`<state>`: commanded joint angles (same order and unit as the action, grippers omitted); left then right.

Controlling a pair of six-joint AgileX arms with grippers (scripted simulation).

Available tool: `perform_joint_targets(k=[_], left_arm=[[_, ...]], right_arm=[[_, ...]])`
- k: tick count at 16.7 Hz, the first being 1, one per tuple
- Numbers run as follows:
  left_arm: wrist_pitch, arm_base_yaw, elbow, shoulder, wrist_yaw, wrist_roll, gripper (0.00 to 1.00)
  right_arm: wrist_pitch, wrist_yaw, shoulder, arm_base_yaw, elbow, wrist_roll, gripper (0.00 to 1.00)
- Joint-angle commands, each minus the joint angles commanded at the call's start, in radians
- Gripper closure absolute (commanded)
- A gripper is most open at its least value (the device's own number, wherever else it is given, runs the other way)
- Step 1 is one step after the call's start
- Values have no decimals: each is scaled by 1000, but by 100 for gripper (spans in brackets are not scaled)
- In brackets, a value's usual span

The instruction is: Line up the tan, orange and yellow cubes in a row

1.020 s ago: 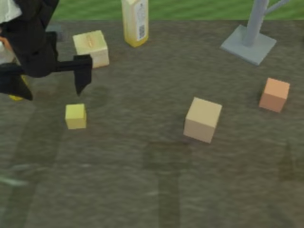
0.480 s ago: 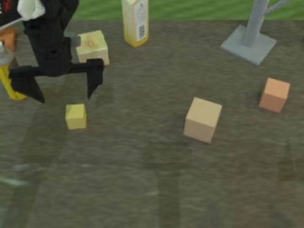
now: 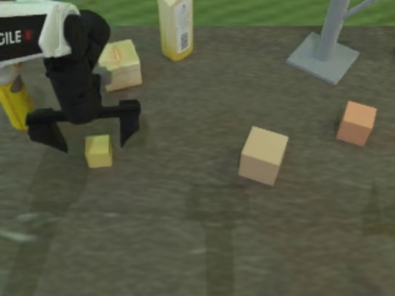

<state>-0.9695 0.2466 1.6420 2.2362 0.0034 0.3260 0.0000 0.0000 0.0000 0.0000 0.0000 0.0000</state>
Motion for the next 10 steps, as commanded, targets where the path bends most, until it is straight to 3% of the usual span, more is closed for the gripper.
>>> perform_joint_targets(k=[7,10], left_arm=[[99,1,-64,42,0,0,0],[99,1,-64,42,0,0,23]], right_arm=[[0,0,0,0,0,0,0],[0,0,0,0,0,0,0]])
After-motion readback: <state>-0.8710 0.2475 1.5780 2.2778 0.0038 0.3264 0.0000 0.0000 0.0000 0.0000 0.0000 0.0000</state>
